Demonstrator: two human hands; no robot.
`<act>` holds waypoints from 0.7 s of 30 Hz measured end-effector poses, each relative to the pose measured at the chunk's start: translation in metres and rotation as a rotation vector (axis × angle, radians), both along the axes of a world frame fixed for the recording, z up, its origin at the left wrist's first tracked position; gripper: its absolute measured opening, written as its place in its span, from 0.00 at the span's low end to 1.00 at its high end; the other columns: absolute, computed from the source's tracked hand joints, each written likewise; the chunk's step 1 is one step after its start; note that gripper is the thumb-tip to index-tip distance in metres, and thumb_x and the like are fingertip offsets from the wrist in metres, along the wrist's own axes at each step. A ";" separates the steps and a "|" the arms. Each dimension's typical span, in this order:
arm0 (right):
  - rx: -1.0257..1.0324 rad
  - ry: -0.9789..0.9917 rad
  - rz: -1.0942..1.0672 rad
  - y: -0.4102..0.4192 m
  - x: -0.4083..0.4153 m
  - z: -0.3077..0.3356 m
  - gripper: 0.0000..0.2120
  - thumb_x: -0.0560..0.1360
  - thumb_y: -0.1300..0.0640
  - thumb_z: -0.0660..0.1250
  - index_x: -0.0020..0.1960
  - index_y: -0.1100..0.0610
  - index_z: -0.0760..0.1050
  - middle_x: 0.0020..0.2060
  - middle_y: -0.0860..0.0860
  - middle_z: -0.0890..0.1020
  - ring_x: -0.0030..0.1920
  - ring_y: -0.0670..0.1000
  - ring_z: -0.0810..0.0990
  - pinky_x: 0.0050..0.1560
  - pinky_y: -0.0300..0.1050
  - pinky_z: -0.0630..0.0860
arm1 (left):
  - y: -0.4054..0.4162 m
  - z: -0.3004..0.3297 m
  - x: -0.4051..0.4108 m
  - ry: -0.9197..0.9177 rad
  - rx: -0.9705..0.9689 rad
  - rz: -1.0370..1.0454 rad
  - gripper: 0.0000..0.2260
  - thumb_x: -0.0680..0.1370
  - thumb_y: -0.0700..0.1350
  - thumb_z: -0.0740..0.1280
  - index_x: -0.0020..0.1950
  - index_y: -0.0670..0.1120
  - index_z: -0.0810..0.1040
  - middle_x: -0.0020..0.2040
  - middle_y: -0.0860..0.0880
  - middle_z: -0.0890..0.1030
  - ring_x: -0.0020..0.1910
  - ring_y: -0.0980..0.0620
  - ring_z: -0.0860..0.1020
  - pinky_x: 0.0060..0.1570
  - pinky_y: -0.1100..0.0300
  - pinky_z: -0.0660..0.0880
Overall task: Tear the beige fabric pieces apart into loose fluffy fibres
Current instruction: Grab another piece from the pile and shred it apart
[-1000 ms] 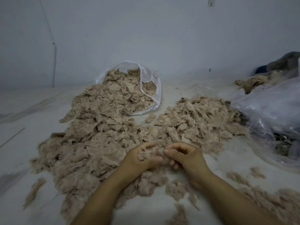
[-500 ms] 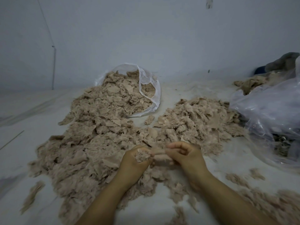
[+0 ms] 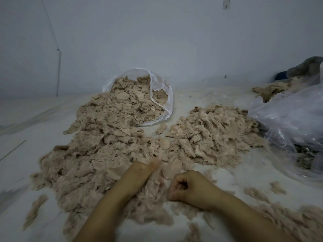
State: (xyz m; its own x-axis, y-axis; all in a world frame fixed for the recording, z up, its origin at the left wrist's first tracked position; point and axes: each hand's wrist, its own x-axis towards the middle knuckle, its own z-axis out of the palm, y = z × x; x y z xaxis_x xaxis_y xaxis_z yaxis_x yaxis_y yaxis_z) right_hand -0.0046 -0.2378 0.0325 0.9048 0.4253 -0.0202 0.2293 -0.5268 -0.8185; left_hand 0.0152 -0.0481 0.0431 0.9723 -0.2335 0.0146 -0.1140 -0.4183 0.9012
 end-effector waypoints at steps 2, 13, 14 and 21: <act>0.024 0.003 -0.012 -0.002 0.002 -0.002 0.05 0.70 0.55 0.75 0.37 0.50 0.80 0.33 0.43 0.81 0.33 0.37 0.77 0.37 0.32 0.74 | 0.003 -0.008 0.005 -0.161 0.277 -0.006 0.14 0.72 0.54 0.71 0.36 0.44 0.81 0.35 0.51 0.81 0.36 0.56 0.78 0.39 0.64 0.72; -0.456 -0.372 -0.087 -0.001 0.047 -0.010 0.14 0.80 0.50 0.59 0.61 0.56 0.75 0.57 0.53 0.76 0.59 0.53 0.72 0.59 0.40 0.65 | 0.002 -0.025 0.015 -0.210 0.916 0.098 0.22 0.79 0.62 0.52 0.69 0.56 0.70 0.74 0.55 0.64 0.73 0.51 0.58 0.70 0.48 0.52; -0.477 -0.345 -0.126 -0.006 0.053 -0.008 0.13 0.81 0.51 0.59 0.59 0.58 0.75 0.56 0.54 0.76 0.58 0.54 0.73 0.56 0.41 0.65 | 0.000 -0.024 0.013 -0.213 0.933 0.158 0.22 0.79 0.62 0.52 0.68 0.55 0.71 0.72 0.54 0.66 0.72 0.50 0.60 0.69 0.49 0.55; -0.549 -0.499 -0.302 0.013 0.072 0.017 0.12 0.77 0.59 0.58 0.37 0.51 0.73 0.43 0.54 0.78 0.46 0.56 0.77 0.42 0.44 0.70 | -0.006 -0.023 0.014 -0.226 1.046 0.447 0.26 0.77 0.65 0.51 0.59 0.50 0.78 0.65 0.50 0.73 0.65 0.46 0.64 0.62 0.47 0.59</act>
State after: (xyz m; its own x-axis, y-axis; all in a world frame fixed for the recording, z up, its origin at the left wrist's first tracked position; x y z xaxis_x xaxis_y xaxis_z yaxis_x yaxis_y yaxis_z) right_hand 0.0678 -0.2243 0.0498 0.9367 0.2071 0.2822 0.2831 -0.9225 -0.2625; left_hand 0.0294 -0.0544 0.0205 0.9709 0.1296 0.2011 0.1178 -0.9906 0.0697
